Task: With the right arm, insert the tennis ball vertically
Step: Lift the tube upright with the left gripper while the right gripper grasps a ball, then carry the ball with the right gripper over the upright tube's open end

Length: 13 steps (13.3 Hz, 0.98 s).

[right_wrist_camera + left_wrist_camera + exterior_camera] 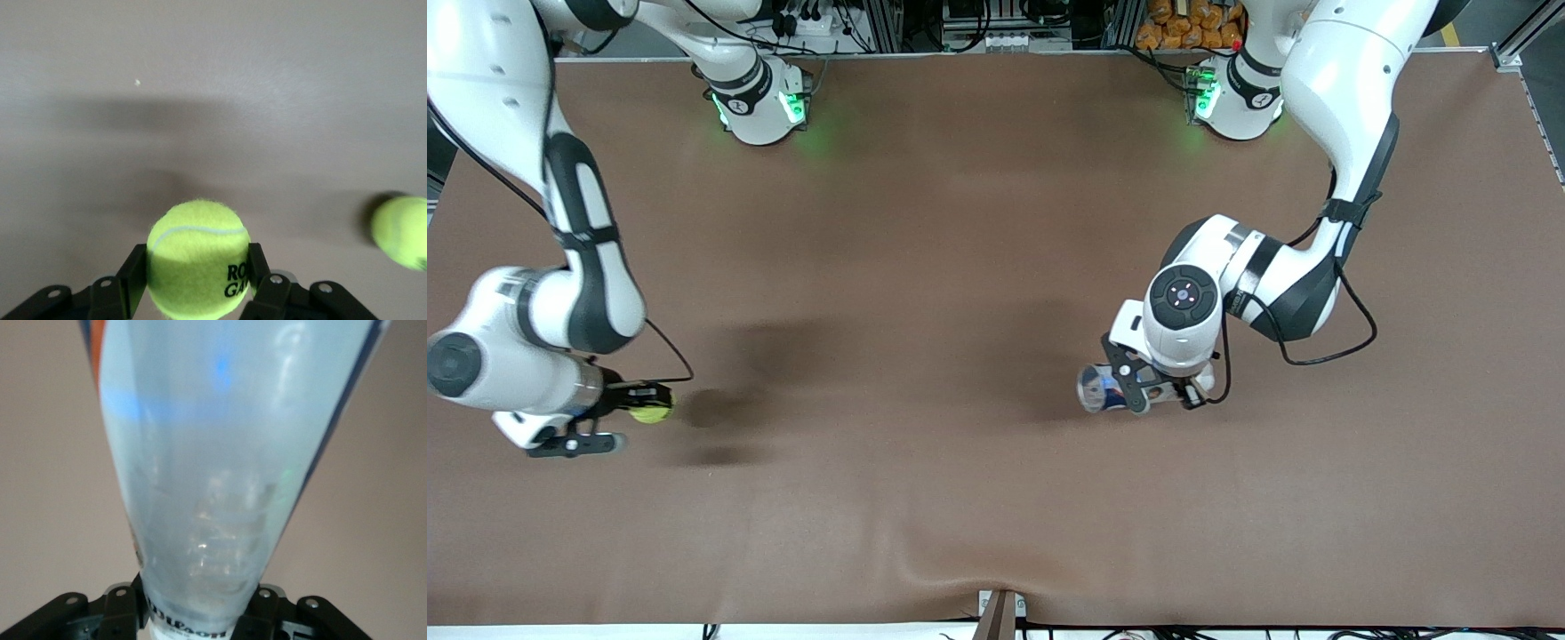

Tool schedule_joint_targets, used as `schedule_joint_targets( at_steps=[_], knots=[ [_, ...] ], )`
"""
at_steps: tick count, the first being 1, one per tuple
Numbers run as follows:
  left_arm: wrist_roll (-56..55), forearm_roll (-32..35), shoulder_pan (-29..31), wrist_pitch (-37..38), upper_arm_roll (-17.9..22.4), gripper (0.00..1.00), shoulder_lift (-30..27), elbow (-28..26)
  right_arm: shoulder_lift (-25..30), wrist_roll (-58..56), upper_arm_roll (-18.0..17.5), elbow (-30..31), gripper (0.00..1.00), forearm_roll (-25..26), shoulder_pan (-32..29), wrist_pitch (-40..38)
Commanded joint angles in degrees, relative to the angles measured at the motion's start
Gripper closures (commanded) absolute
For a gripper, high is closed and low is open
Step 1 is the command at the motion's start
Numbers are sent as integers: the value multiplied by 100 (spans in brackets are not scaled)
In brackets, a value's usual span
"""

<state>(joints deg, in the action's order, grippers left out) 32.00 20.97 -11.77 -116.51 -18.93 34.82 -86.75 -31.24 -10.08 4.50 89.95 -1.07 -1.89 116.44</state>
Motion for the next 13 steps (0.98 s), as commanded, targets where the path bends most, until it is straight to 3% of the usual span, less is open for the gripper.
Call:
schedule_joint_targets(
  at_steps=[1, 3, 7, 13],
  knots=[
    [-333, -601, 9, -554, -75, 53, -10, 140, 311, -47, -20, -669, 100, -96, -84, -1172],
    [-710, -857, -27, -1107, -163, 53, 7, 176, 312, -30, -20, -1372, 100, -87, -93, -2086],
    [-2194, -893, -482, -2645, -225, 52, 235, 158, 355, 741, -64, -2059, 100, -113, -31, -3090],
    [-4199, -893, -1255, -4982, -155, 52, 735, 96, 795, 1087, -64, -2175, 100, -236, 57, -3242]
  ],
)
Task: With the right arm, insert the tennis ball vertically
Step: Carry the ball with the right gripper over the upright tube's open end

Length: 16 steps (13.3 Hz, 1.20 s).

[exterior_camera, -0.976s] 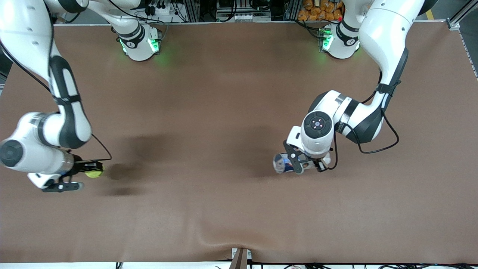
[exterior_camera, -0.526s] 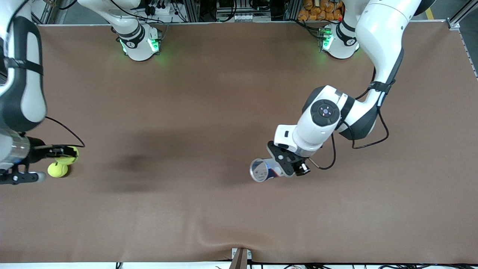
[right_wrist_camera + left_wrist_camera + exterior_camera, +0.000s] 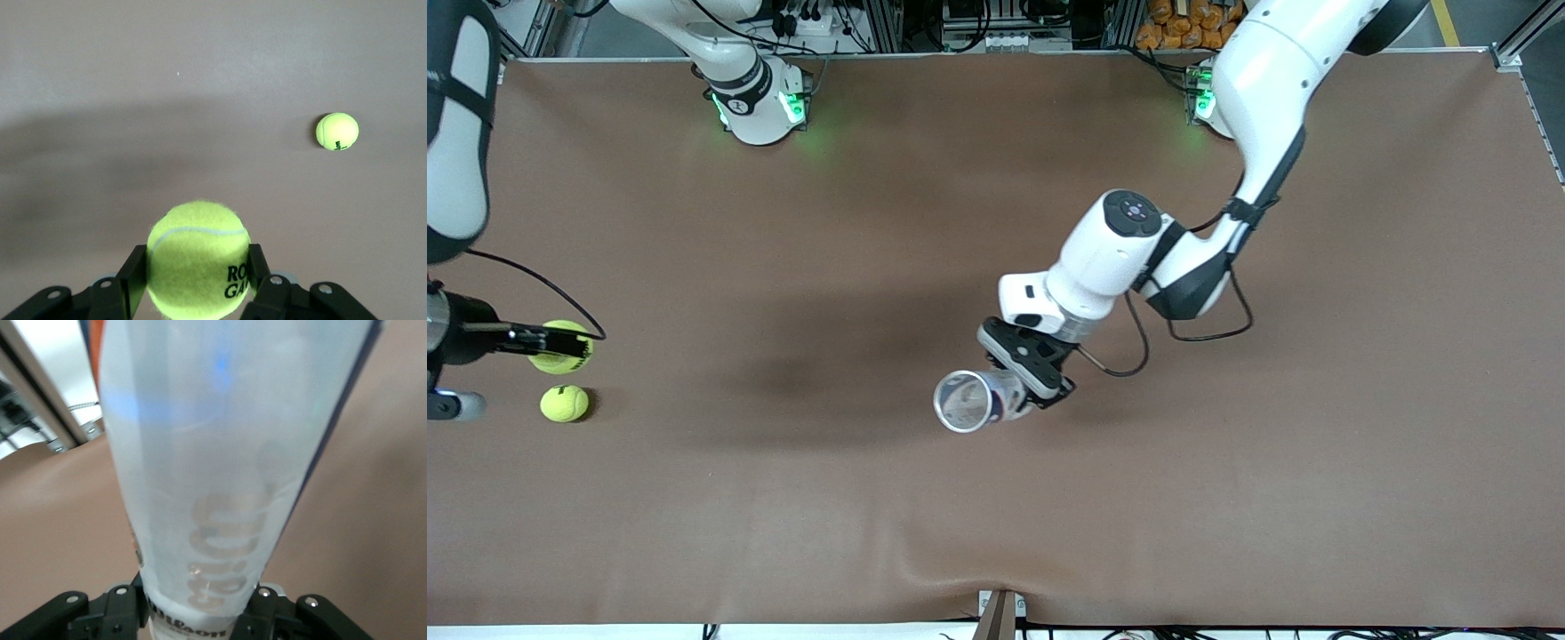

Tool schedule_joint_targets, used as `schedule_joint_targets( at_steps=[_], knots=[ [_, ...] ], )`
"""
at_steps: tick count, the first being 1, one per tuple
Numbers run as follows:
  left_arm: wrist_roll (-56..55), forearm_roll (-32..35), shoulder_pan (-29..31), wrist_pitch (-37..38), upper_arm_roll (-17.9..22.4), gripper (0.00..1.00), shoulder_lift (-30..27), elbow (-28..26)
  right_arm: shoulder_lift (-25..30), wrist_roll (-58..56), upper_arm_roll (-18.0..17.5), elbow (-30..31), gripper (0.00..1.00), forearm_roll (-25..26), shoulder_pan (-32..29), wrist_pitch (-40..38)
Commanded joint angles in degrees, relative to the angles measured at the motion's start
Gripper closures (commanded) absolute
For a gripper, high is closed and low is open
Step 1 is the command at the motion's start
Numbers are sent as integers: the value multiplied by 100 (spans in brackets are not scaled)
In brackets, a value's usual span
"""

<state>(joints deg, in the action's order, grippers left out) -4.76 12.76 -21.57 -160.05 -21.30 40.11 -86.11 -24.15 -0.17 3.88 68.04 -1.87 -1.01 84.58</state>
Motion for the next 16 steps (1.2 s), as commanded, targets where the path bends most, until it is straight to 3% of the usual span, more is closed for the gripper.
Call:
schedule_joint_targets(
  at_steps=[1, 6, 9, 11, 13, 16],
  knots=[
    [-813, -63, -460, -1085, 187, 52, 364, 32, 86, 96, -2, 16, 100, -181, -39, -55],
    [-1149, -229, -1752, -2888, 1530, 51, 1208, 41, 77, 96, -2, 51, 100, -182, -39, -55],
    [-1168, -983, -2578, -3943, 2339, 51, 1744, 76, 77, 105, -2, 51, 100, -182, -39, -64],
    [-1150, -1398, -2878, -4174, 2552, 51, 1947, 94, 77, 201, -2, 60, 100, -373, 13, -64],
    [-1141, -1425, -2914, -4183, 2570, 51, 1983, 94, 60, 1085, 7, 69, 100, -900, 75, -20],
    [-1132, -1460, -3028, -4192, 2675, 51, 2088, 103, 68, 1885, 7, 60, 100, -920, 626, -11]
  ],
)
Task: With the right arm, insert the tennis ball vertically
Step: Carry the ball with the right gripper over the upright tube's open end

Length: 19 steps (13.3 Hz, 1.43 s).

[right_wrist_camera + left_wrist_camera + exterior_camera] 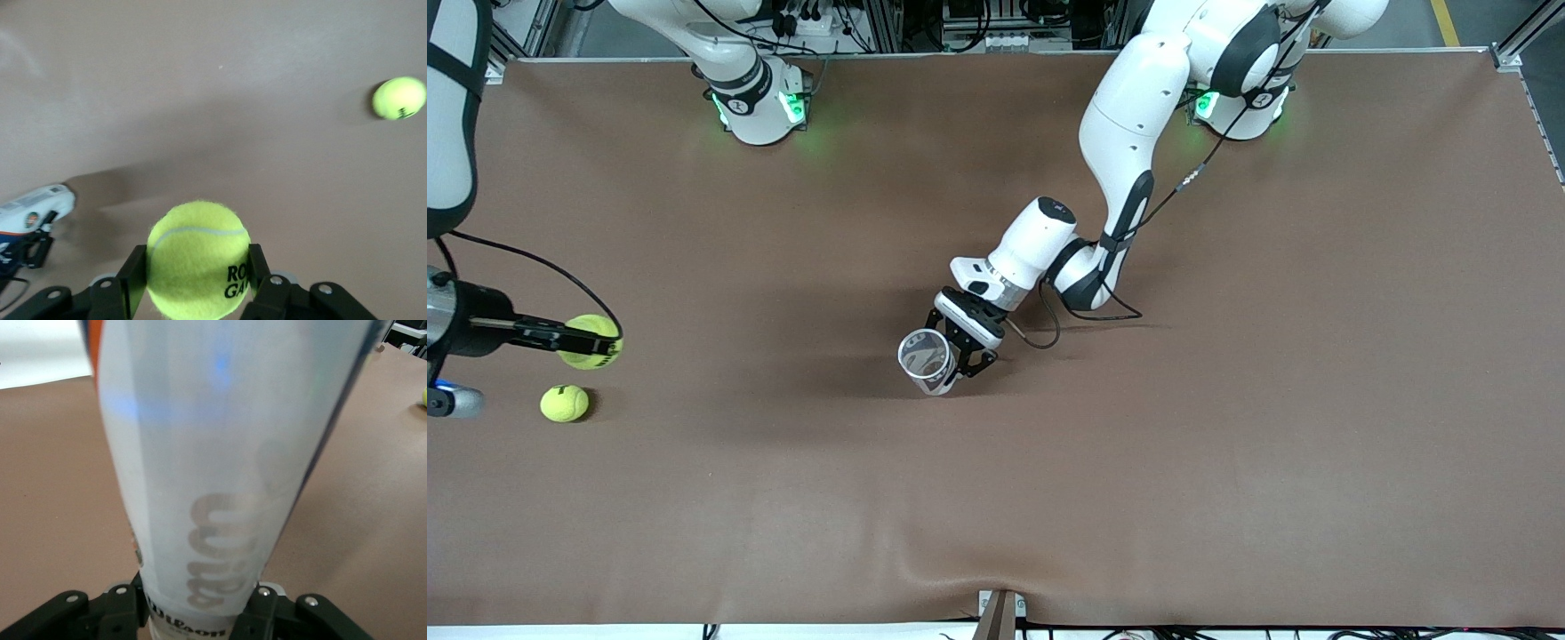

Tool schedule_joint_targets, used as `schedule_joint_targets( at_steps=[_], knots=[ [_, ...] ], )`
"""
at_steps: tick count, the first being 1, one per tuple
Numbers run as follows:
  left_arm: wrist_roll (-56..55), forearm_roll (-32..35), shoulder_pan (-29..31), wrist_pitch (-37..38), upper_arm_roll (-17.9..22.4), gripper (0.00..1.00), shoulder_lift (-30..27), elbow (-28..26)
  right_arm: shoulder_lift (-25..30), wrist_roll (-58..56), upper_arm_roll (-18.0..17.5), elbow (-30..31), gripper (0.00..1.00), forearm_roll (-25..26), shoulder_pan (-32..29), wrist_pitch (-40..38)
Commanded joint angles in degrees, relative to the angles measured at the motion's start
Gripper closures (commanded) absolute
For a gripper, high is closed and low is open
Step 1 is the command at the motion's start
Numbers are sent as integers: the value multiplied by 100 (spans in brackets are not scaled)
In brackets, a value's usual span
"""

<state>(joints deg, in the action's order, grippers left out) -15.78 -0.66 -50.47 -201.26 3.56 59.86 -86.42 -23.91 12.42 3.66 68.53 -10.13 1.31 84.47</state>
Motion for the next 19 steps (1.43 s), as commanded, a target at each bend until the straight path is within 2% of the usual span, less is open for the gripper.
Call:
schedule_joint_targets(
  at_steps=[1, 4, 12, 15, 17, 19],
  knots=[
    [-31, -231, -190, -72, 198, 49, 157, 134, 44, 1109, 30, 11, 100, -103, 571, 8],
    [-31, -373, -367, -72, 443, 49, 245, 160, 44, 2174, 30, -33, 100, -94, 1151, 70],
    [-31, -400, -402, -98, 444, 49, 298, 160, -201, 4995, 39, 11, 100, -33, 2628, 1299],
    [-31, -400, -402, -107, 444, 49, 316, 213, -263, 5638, 39, 28, 100, 362, 2989, 1336],
    [-39, -400, -402, -107, 444, 49, 324, 231, -394, 6051, 39, 20, 100, 398, 3086, 1414],
    [-40, -408, -402, -116, 444, 49, 324, 231, -474, 6534, 39, 28, 100, 589, 3252, 1747]
  ],
)
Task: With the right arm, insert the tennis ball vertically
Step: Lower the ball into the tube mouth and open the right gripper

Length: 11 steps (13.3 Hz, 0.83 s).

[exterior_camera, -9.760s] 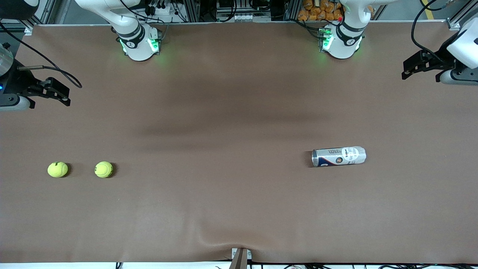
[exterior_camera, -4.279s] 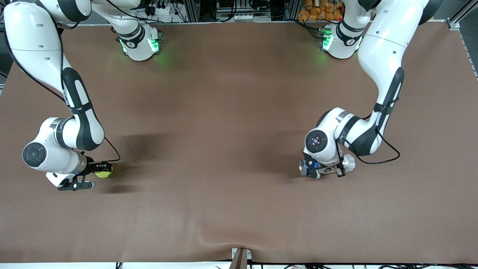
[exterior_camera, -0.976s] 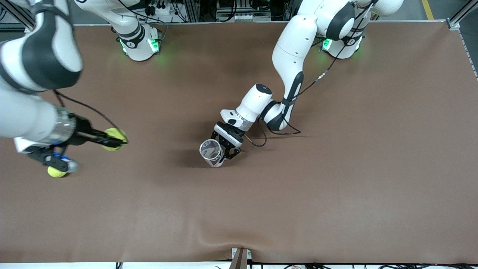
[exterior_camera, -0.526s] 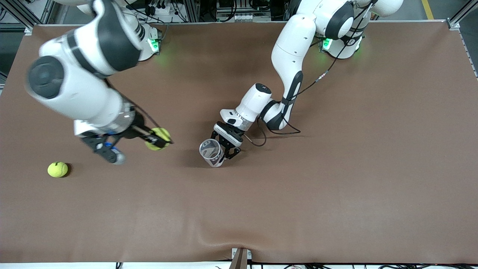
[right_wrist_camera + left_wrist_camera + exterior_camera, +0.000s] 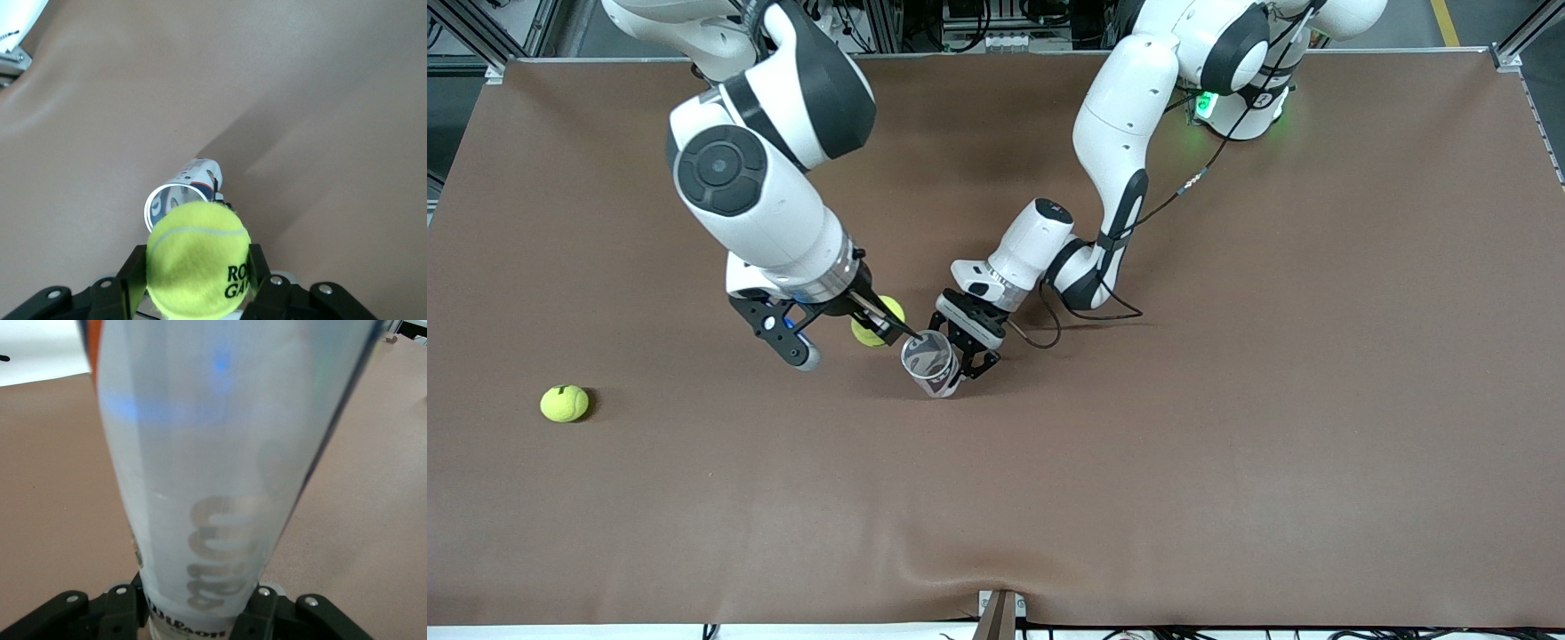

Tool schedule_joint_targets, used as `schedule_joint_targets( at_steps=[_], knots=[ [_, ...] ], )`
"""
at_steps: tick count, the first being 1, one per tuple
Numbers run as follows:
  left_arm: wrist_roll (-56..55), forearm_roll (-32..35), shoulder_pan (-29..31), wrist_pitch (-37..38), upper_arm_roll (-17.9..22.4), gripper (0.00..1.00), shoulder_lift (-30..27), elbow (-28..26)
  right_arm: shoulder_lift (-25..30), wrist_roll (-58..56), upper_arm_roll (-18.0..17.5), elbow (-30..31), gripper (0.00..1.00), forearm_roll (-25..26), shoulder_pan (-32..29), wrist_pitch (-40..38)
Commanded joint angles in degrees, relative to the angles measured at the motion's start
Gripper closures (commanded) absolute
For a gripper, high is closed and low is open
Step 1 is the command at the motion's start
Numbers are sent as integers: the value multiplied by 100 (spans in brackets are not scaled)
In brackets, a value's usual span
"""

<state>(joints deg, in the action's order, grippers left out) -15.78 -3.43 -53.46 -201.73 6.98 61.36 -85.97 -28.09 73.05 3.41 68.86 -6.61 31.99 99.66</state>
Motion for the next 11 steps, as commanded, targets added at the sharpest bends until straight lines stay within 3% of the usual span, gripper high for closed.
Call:
schedule_joint_targets(
  at_steps=[1, 7, 11],
  knots=[
    [-40, -132, -103, -69, 102, 49, 174, 186, -91, 900, 63, -4, 100, 421, 307, 265],
    [-40, -132, -103, -69, 110, 48, 174, 195, -329, 1773, 63, 4, 100, 914, 597, 265],
    [-40, -132, -103, -69, 102, 48, 174, 195, -557, 1818, 63, 40, 100, 986, 694, 282]
  ],
)
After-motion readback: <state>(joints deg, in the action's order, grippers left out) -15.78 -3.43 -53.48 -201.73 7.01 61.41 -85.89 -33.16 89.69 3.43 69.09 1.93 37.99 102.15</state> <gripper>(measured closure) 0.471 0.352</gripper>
